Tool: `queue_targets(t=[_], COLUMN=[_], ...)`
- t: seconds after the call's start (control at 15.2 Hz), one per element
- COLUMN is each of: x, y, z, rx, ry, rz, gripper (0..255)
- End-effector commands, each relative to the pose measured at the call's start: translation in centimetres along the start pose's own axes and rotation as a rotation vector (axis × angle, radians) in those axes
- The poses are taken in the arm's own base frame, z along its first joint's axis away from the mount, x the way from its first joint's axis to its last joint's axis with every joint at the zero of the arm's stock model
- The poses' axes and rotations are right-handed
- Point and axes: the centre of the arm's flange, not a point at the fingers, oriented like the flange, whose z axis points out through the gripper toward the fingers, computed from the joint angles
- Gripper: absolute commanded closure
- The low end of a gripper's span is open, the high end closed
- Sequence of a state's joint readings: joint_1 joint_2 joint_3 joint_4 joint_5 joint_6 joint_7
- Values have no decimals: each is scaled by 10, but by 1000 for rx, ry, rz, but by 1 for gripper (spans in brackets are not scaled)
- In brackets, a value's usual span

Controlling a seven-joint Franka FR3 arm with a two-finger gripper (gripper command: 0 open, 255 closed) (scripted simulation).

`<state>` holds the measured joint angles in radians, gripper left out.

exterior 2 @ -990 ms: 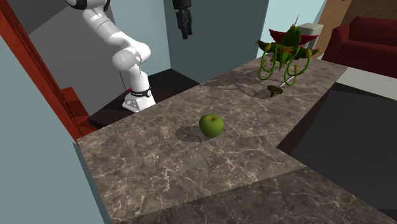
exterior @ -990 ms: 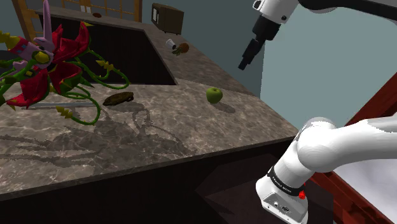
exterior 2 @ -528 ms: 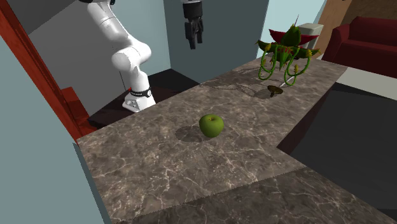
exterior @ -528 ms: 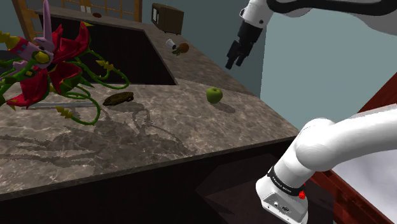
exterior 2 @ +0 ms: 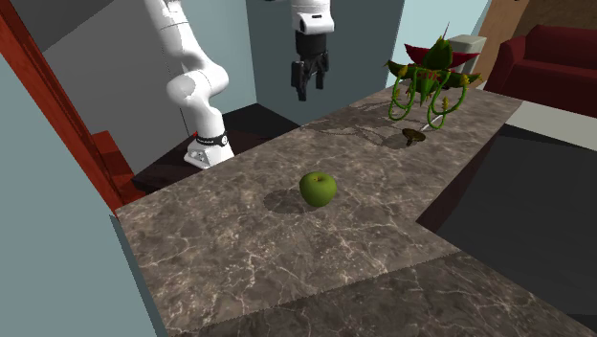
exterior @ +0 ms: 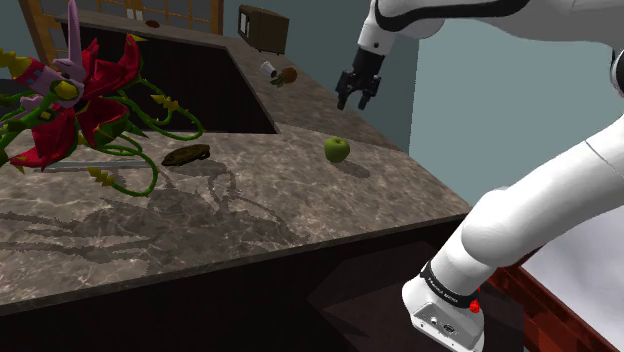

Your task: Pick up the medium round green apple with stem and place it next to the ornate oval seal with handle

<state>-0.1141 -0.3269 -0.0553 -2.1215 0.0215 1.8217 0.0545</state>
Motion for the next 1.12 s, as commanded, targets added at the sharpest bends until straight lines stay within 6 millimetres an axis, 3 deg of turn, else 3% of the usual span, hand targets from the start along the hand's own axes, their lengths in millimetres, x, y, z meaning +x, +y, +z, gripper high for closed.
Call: queue_targets(t=[0.0,0.46,0.86,1.06], x=[22,83,118,116], y=[19,81,140,138], z=[19,73,121,137], rx=[8,36,59,59], ry=[-22,-96,-158,-158], rz=[68,298,486,486], gripper=[0,0,0,0])
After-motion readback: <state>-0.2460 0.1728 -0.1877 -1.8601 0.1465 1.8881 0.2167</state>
